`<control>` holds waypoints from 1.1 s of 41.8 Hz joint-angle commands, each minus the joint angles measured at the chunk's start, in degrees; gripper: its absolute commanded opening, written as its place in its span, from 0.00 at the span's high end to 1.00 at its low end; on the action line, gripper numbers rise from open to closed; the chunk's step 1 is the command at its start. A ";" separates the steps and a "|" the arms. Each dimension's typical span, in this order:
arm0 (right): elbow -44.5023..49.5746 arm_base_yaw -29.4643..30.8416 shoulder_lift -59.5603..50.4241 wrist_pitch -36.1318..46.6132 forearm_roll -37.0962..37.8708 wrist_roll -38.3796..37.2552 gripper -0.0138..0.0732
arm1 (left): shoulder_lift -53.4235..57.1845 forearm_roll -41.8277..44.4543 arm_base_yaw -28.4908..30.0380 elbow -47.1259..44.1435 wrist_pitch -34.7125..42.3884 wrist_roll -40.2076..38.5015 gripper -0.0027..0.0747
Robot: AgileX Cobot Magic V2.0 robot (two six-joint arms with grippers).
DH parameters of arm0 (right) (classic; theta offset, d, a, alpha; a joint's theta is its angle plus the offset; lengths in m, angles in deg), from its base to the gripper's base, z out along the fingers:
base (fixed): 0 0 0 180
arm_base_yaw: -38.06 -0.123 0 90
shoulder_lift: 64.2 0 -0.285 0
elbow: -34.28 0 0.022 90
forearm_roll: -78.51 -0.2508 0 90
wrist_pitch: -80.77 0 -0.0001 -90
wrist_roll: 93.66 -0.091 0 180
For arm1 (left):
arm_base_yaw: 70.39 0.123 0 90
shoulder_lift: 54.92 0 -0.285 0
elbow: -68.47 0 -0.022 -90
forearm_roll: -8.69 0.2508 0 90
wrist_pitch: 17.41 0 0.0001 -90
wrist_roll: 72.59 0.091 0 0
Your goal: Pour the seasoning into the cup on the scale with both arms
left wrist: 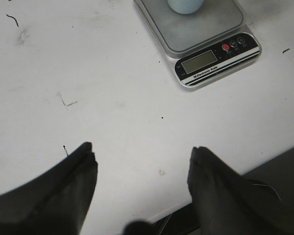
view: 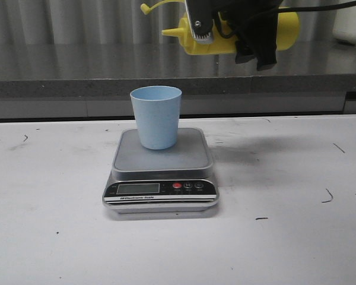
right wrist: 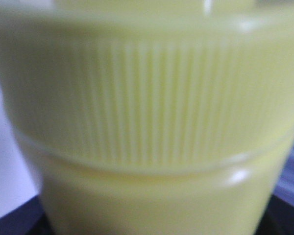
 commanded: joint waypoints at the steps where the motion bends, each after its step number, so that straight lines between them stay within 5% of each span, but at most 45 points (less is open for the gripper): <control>1: -2.42 0.04 -3.47 3.23 8.43 0.51 0.43 | 0.04 0.22 -0.36 1.36 3.22 -0.21 0.44; 46: -2.42 0.04 -3.47 3.85 12.70 0.44 0.43 | 0.04 0.22 -0.36 1.36 3.22 -0.21 0.44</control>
